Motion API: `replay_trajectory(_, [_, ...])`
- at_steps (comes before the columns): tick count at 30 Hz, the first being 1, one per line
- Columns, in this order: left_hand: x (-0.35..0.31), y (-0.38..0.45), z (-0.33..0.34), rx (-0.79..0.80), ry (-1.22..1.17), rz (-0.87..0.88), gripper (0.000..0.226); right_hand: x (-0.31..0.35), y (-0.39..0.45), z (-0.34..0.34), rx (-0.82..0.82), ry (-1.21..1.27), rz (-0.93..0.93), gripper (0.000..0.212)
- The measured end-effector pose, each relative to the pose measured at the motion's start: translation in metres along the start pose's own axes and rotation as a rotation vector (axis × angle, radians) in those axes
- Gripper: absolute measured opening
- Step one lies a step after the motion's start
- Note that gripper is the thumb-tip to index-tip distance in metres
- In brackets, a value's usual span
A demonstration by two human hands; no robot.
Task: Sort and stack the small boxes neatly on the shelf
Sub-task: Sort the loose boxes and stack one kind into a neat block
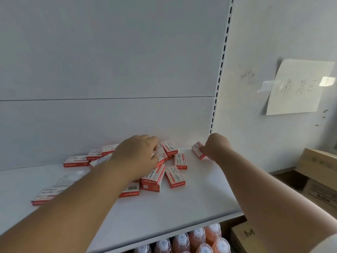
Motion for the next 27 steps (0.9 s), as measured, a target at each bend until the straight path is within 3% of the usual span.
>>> replay_trajectory(4, [-0.005, 0.002, 0.001, 0.001, 0.019, -0.056, 0.008, 0.013, 0.004, -0.003, 0.024, -0.089, -0.127, 0.012])
replay_trajectory(8, [-0.004, 0.000, -0.005, 0.008, -0.002, -0.129, 0.001, 0.039, -0.004, 0.002, 0.049, 0.016, -0.319, 0.013])
replay_trajectory(13, [0.007, -0.003, -0.008, 0.184, -0.036, -0.211, 0.030, 0.070, -0.018, 0.010, 0.080, 0.068, -0.435, 0.023])
replay_trajectory(19, [0.009, 0.003, -0.002, 0.353, -0.012, -0.203, 0.052, 0.079, -0.023, 0.029, 0.213, 0.018, -0.333, 0.036])
replay_trajectory(24, [0.004, 0.014, -0.003, 0.441, 0.100, -0.108, 0.046, 0.081, -0.024, 0.030, 0.302, 0.195, -0.223, 0.019])
replay_trajectory(27, [0.004, 0.016, -0.003, 0.528, 0.137, -0.086, 0.038, 0.077, -0.026, 0.028, 0.363, 0.376, -0.126, 0.020])
Point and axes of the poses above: each hand's wrist, its own y-axis towards the middle knuckle, its own z-axis out of the palm, x = y × z, the point moved 4 cm from there along y, towards the middle knuckle, and after that the axes turned 3 degrees about y, right-handed, at the moved point
